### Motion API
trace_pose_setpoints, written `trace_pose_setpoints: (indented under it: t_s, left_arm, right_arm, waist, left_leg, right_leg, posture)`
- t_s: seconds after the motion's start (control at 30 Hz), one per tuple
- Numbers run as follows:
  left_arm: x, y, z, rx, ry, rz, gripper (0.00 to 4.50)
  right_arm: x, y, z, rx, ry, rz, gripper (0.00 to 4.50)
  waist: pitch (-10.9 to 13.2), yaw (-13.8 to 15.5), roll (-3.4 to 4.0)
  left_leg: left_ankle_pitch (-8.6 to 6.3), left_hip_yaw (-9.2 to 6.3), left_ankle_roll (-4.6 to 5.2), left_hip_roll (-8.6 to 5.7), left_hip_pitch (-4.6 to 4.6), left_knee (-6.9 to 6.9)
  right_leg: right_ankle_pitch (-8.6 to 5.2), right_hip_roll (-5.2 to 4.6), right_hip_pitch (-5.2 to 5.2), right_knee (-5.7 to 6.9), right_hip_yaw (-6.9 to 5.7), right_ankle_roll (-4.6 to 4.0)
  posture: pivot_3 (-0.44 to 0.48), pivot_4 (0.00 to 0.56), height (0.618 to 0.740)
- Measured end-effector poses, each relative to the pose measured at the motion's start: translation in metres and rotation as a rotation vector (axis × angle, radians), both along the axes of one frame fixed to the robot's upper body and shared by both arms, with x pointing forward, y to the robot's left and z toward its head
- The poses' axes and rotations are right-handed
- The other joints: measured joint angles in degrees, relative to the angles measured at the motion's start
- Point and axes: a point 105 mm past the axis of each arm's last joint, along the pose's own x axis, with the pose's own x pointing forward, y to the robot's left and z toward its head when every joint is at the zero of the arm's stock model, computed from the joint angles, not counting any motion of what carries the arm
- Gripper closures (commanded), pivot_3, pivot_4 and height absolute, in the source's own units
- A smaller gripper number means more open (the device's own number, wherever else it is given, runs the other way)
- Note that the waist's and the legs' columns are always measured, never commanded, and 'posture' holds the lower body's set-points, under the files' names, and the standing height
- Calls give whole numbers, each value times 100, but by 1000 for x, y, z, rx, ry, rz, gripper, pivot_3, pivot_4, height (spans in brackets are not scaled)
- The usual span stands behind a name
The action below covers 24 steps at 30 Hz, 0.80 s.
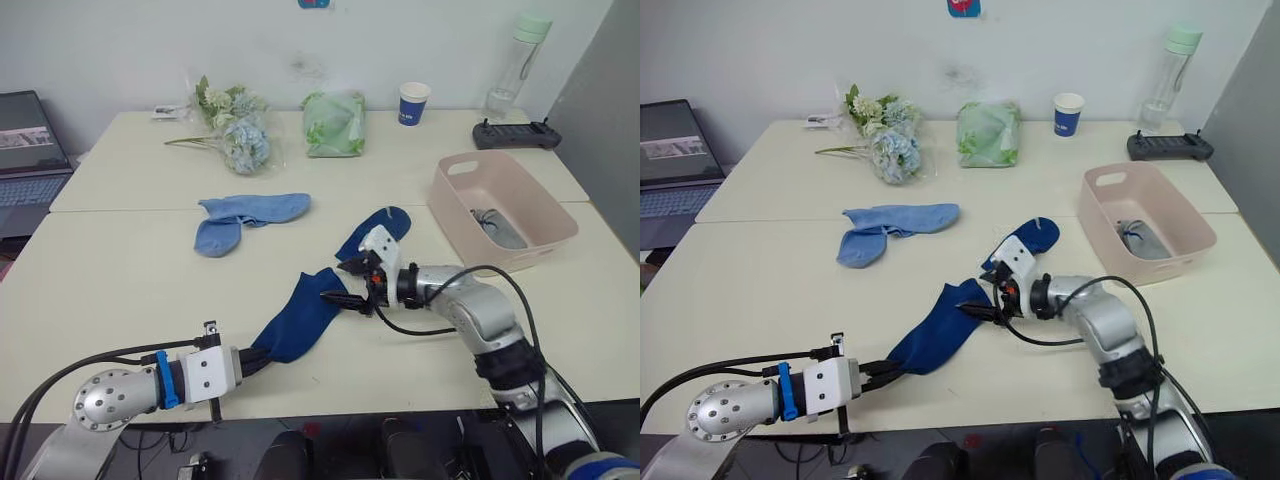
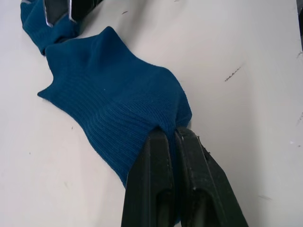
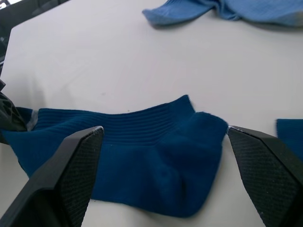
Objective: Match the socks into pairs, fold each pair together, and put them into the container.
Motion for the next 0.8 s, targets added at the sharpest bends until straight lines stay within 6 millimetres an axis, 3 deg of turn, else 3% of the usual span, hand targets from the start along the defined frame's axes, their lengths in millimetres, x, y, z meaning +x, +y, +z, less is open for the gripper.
trace_pose_setpoints:
  t_s: [0.07,0.17,0.5,0.53,0.8]
  left_arm:
    - [-1,0,-2,2,5,3,4489]
    - [-2,-1,-3,4,4,3,4500]
    - [-13,-4,-7,4,1,-6,4500]
    - [-12,-3,-7,6,-4,-9,4500]
    - [6,0,-2,49,-106,-66,4500]
  right_arm:
    - [5,3,-8,-6,59,-26,0]
    - [11,10,-14,8,135,-65,658]
    - [11,-3,-17,73,287,-135,4279]
    - [9,-5,-16,82,299,-141,4472]
    - [-12,-46,-17,90,348,-273,4472]
  waist:
    - [0,6,0]
    - [0,1,0]
    - [0,0,0]
    - [0,1,0]
    - [0,21,0]
  left_leg:
    - [0,3,-1,0,-12,1]
    - [1,9,-1,0,-17,0]
    - [0,15,0,2,-21,-4]
    - [0,15,0,2,-21,-4]
    - [0,14,0,1,-25,-3]
  right_leg:
    - [1,-1,-18,4,3,-1]
    - [2,-1,-32,11,9,-2]
    - [3,-1,-38,9,13,-4]
    - [3,-1,-37,10,13,-4]
    - [4,-2,-37,8,10,-3]
  posture:
    - [0,150,740]
    - [0,150,740]
    - [0,150,740]
    - [0,150,740]
    - [0,150,740]
